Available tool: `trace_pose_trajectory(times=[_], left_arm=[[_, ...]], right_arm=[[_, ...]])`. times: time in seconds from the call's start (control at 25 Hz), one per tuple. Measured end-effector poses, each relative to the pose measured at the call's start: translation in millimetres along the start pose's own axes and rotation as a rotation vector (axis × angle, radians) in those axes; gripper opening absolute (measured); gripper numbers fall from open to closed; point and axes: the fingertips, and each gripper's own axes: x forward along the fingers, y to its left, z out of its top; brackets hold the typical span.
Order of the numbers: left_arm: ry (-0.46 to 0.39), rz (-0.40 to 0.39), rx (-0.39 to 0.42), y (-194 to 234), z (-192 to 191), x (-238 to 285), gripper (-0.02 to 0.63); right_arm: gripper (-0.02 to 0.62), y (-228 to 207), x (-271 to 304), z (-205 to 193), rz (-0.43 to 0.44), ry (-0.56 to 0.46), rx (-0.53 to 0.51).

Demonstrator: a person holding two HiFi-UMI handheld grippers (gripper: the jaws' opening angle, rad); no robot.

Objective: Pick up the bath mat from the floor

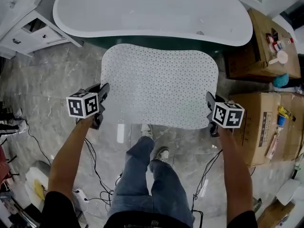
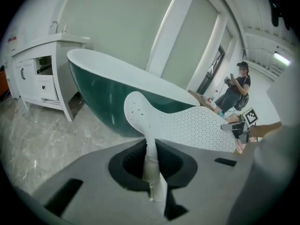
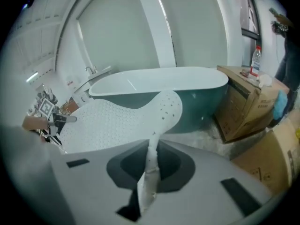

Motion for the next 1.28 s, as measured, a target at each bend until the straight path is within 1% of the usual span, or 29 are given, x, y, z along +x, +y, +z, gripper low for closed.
trace_pose_trajectory(times=[0.28,0.44,0.64,0.8,1.08,1.28], left_arm=[[-0.066,-0.002,0.013,-32.7,57.4,-58.0,0.032],[-0.103,0.005,0.003,-34.7,97.2,-83.0,0.035],[-0.173,0.016,0.006,-35.7,148.7,-110.4,0.035],[-0.233,0.0,0.008,-43.1,192.0,-130.1,0.035],[-0.309,-0.028,0.031,-49.1,255.0,-153.9,0.035],[-0.361,-0.019,0.094,-47.9,290.5,-174.0,0.035]], right_arm=[[0.026,12.9,-60.5,63.1,-0.008,-0.071,-0.027],[0.026,25.6,-82.5,107.7,-0.01,-0.115,-0.05],[0.026,39.9,-108.8,156.0,-0.02,-0.174,-0.088],[0.026,49.5,-125.6,189.8,-0.037,-0.223,-0.06],[0.026,65.6,-152.3,244.2,-0.091,-0.316,-0.025],[0.026,87.6,-174.2,281.7,-0.109,-0.406,-0.038]])
